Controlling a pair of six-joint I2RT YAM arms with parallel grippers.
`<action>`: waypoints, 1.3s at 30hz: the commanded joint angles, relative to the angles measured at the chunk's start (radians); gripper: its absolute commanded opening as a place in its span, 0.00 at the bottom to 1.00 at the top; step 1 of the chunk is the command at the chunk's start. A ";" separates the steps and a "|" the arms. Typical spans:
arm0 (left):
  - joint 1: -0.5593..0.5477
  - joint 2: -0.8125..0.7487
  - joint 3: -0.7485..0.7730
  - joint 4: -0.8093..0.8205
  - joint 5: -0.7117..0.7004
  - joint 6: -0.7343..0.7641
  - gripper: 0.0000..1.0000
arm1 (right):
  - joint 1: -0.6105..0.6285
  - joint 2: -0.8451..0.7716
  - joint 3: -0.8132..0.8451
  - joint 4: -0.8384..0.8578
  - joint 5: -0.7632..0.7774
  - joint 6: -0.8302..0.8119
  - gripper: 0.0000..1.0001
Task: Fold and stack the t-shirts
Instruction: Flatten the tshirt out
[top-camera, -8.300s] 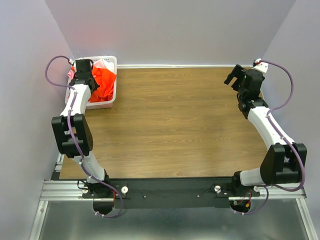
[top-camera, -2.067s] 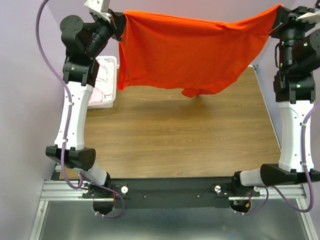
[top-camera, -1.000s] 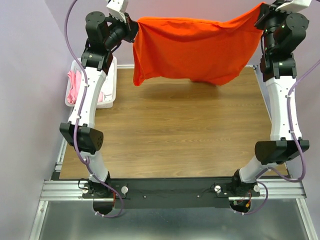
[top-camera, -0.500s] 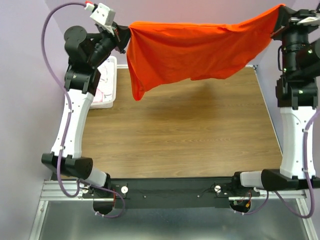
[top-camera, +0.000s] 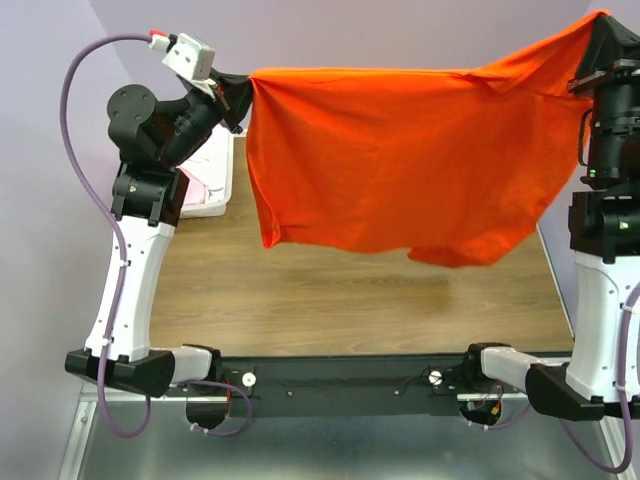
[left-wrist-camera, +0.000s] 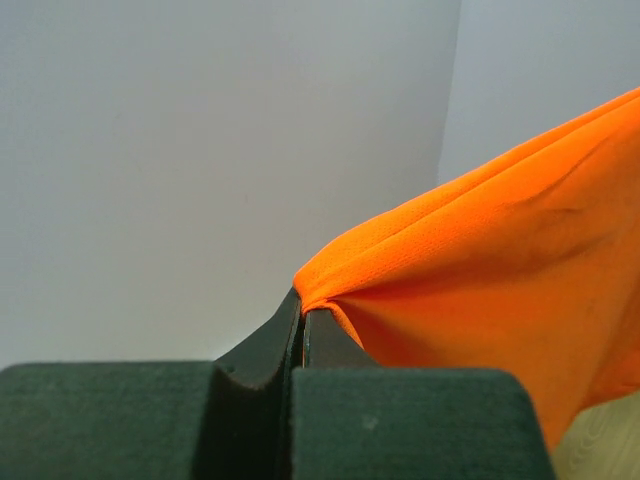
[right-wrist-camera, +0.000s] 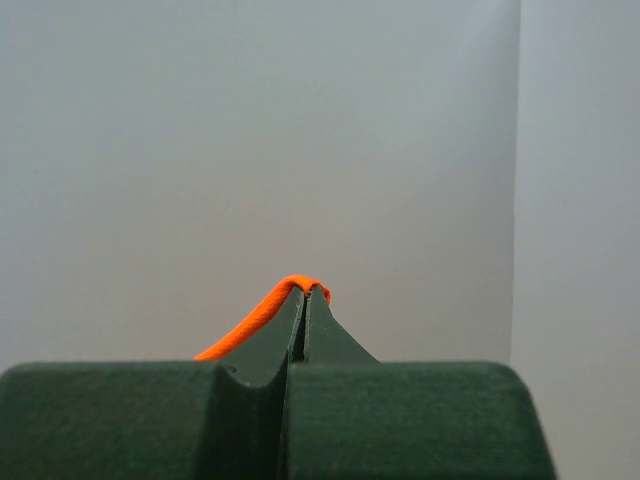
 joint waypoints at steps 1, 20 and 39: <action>0.001 0.040 -0.058 -0.040 0.009 -0.024 0.00 | -0.004 0.060 -0.080 0.003 0.052 0.006 0.00; 0.003 0.914 0.616 -0.329 -0.138 -0.149 0.63 | 0.001 0.621 0.032 -0.178 0.045 0.186 0.96; -0.134 0.870 0.119 -0.238 -0.052 -0.202 0.62 | -0.001 0.501 -0.539 -0.177 -0.041 0.254 0.94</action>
